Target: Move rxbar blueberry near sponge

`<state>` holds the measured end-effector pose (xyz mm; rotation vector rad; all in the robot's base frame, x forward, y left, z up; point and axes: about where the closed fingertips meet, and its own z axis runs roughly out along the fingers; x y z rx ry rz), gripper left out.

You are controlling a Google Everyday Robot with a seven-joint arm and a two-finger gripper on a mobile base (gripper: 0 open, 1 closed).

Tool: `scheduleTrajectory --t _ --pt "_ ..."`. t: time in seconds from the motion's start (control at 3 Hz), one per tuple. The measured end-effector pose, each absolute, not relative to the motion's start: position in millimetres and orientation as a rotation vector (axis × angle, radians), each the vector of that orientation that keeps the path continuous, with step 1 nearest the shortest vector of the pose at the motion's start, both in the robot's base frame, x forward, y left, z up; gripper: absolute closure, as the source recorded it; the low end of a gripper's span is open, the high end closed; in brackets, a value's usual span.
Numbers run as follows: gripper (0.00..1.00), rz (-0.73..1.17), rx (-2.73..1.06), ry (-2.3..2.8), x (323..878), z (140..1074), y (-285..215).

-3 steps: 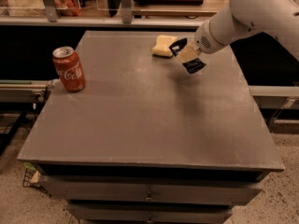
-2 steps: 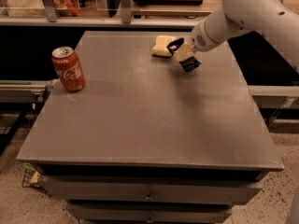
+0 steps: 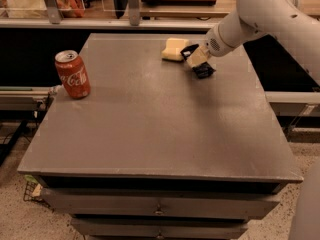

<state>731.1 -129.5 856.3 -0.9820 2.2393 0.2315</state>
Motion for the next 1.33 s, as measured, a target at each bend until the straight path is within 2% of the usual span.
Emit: scheduleTrajectory --t 0.33,0.67,1.33 --pt "0.05 0.236 -0.969 2.24 732 855 -134" --pt "0.0 0.242 -0.972 2.238 732 855 -133" --pt "0.0 0.355 -0.924 2.155 720 874 -160"
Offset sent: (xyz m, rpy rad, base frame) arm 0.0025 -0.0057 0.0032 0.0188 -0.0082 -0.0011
